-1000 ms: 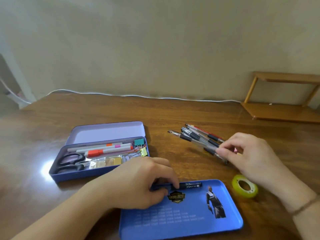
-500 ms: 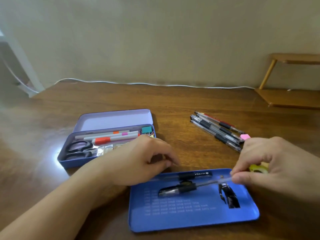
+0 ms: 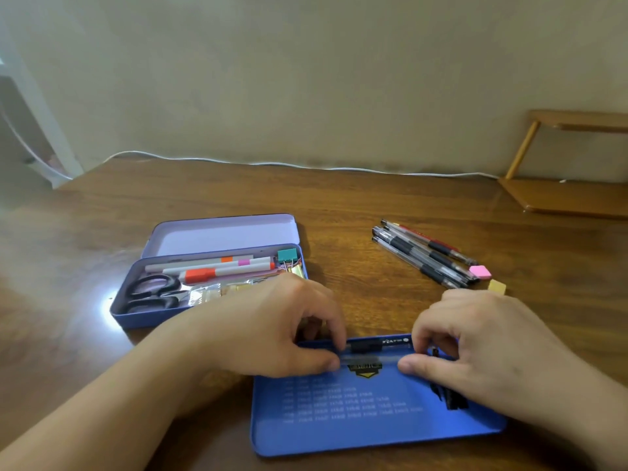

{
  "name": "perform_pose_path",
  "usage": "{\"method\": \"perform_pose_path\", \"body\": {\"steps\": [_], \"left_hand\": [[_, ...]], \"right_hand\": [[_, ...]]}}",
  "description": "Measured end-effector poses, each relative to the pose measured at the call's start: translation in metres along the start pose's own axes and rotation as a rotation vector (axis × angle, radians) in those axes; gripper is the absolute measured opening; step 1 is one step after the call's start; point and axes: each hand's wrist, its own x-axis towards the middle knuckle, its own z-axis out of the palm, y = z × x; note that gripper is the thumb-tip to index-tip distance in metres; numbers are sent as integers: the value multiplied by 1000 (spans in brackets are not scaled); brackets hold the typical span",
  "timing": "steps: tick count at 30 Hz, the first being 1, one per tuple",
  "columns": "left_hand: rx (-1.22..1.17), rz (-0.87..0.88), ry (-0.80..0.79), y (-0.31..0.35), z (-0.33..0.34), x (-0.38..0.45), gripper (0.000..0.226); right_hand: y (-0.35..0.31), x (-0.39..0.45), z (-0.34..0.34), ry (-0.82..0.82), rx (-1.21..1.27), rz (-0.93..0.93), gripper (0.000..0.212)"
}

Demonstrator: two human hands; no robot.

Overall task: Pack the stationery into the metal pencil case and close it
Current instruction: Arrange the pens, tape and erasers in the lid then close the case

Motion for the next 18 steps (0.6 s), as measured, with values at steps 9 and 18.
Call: {"method": "perform_pose_path", "body": {"steps": [9,18], "left_hand": [[19,-11,-13,1,0,1,15],[121,23,46,9,9,4,19]], "right_hand": [[17,3,-7,111,119,180,41],[54,27,5,206,-119,455,20]]}}
